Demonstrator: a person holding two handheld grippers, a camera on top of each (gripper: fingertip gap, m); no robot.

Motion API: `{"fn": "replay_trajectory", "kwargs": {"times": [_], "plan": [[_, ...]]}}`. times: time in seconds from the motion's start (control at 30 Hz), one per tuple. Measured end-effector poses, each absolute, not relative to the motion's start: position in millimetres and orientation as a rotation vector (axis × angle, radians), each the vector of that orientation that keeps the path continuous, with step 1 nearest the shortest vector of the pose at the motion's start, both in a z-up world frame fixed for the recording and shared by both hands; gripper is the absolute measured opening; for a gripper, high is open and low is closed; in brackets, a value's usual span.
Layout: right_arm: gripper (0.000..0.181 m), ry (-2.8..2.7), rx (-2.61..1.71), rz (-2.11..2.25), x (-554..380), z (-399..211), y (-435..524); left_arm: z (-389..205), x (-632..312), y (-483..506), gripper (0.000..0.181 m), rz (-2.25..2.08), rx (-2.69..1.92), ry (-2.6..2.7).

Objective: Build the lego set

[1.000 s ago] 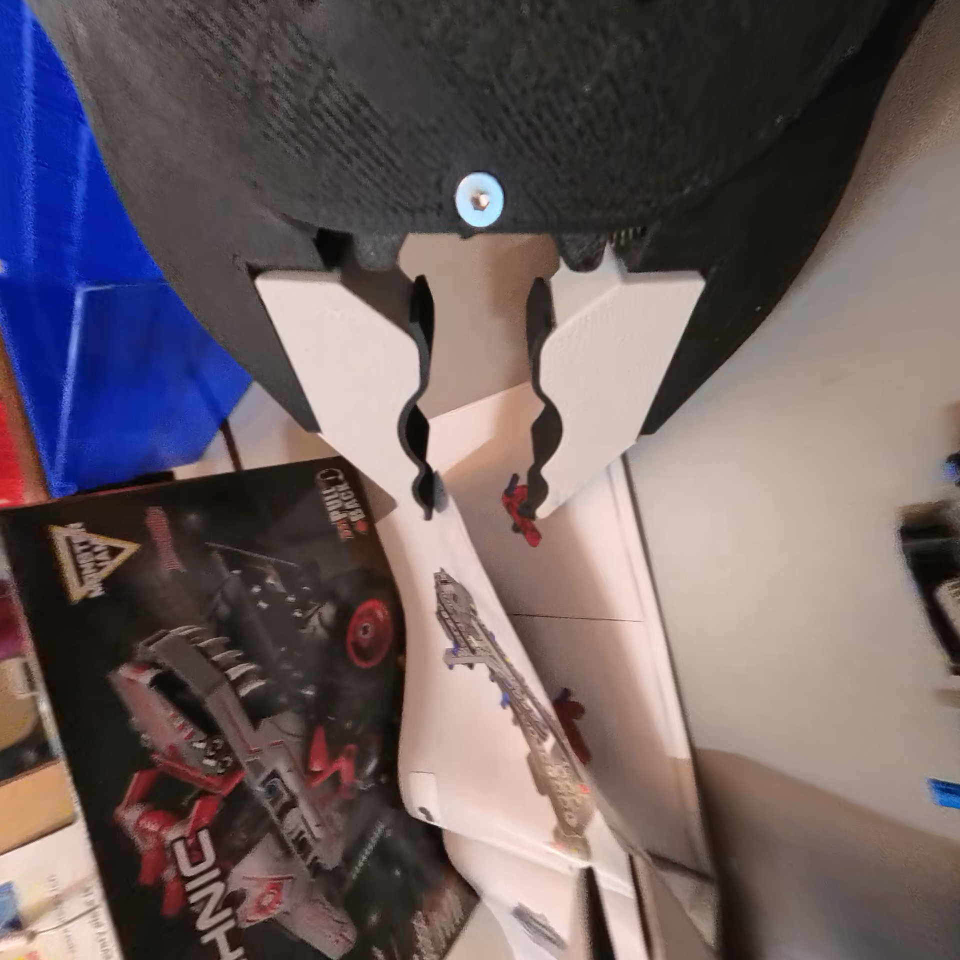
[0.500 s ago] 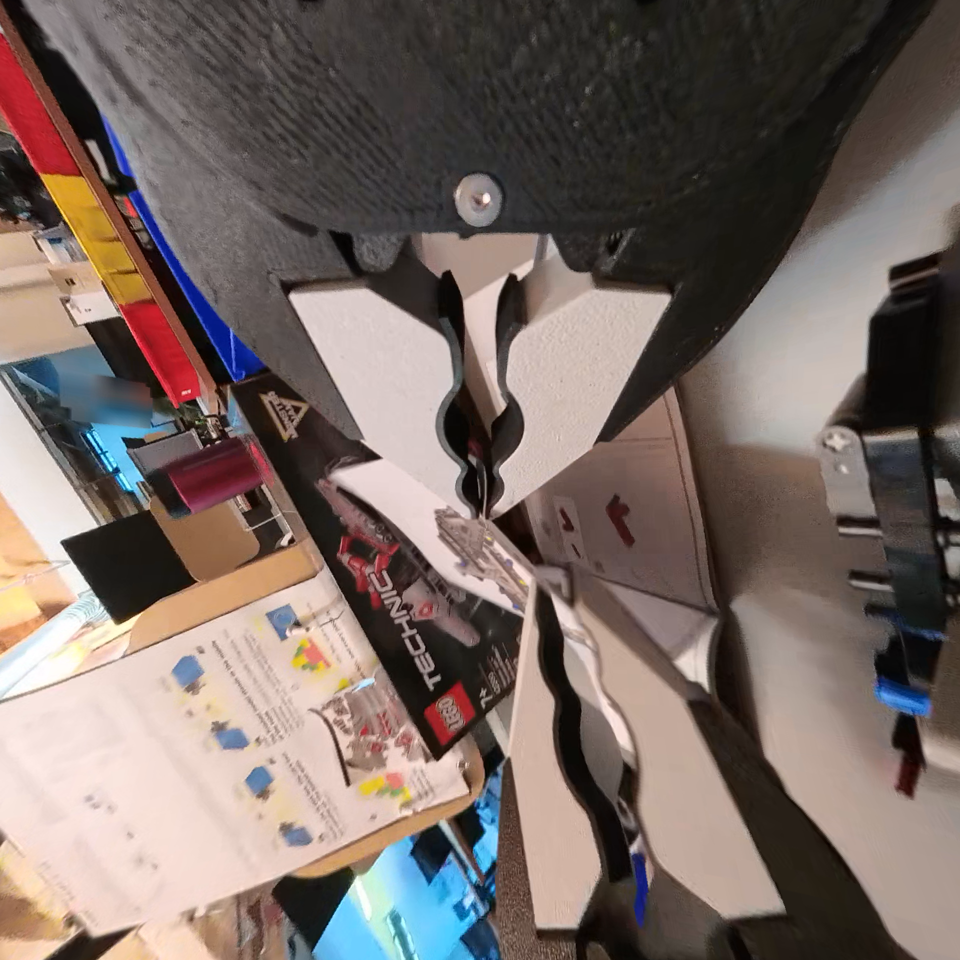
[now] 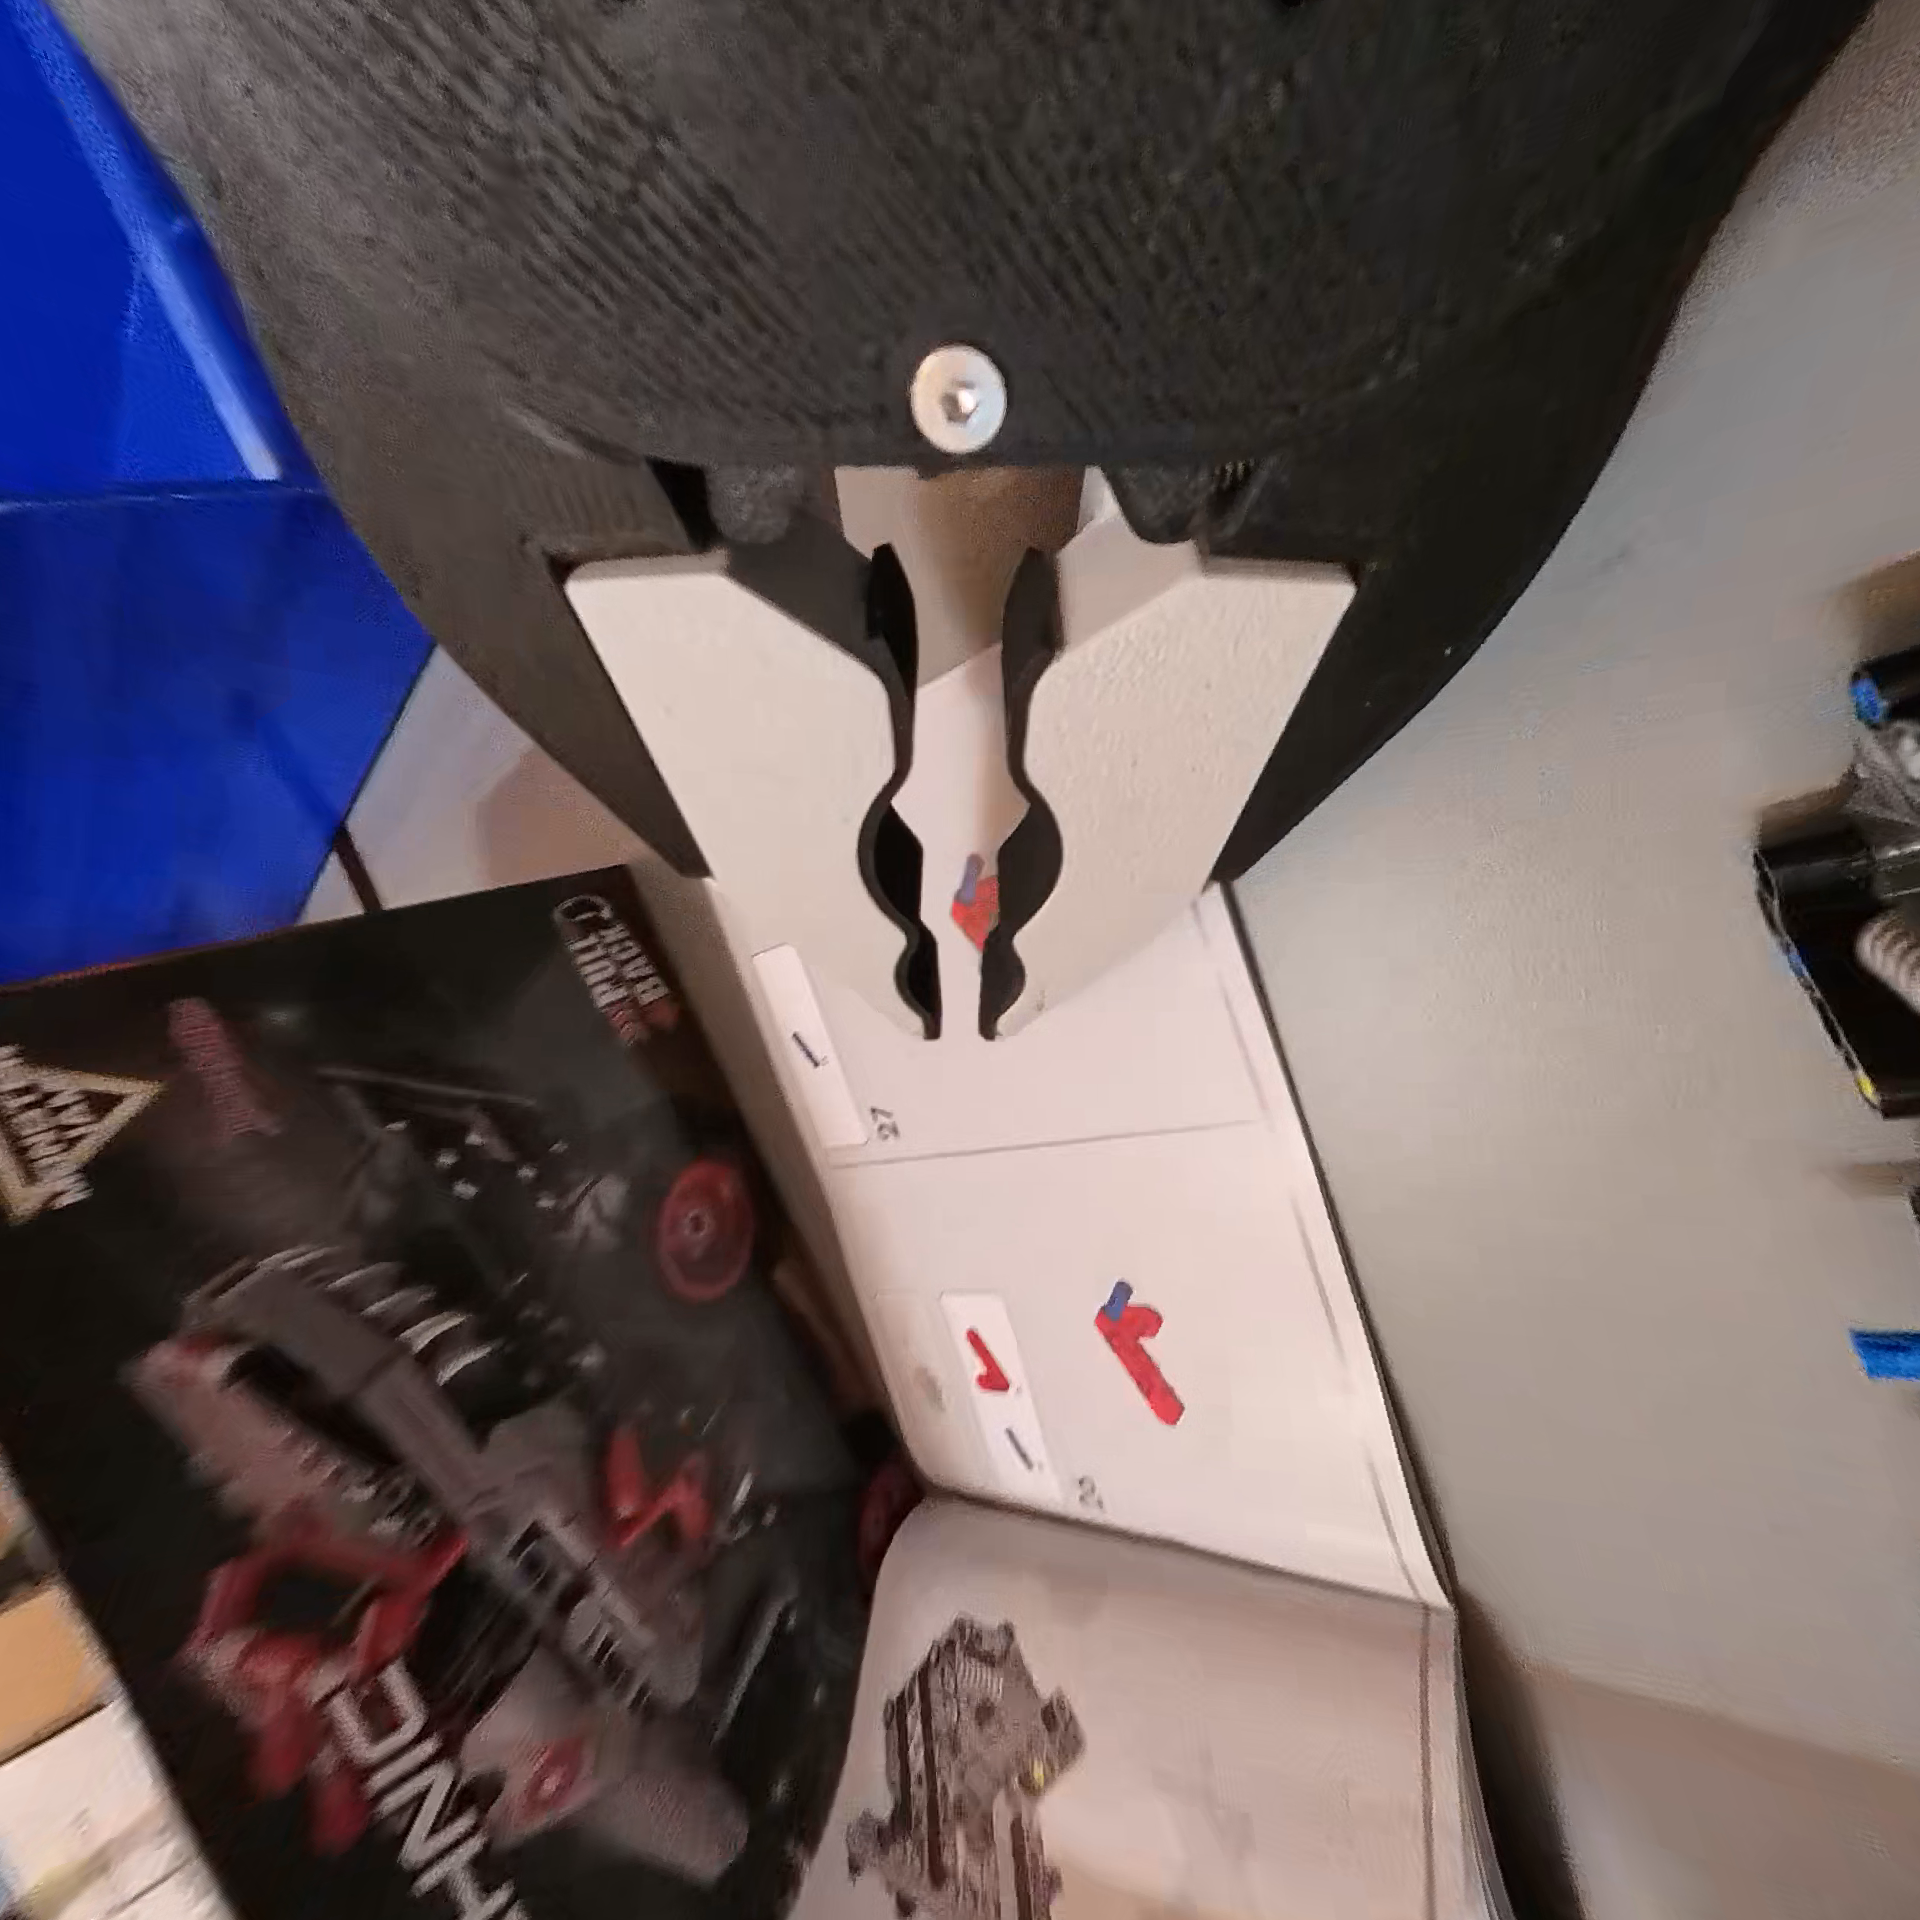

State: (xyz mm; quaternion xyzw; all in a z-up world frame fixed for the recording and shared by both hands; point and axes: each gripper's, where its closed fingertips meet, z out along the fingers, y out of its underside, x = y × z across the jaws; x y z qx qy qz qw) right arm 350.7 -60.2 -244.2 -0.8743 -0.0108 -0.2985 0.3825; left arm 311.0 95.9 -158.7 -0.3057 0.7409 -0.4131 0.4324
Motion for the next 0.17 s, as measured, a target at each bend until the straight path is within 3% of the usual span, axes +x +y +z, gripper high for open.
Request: {"fn": "replay_trajectory", "kwargs": {"times": [0.17], "plan": [[0.000, -0.052, -2.323, -0.696, 348, -259, -69, -169, 305, 111, 0.000, -1.053, -0.853, 1.797]]}}
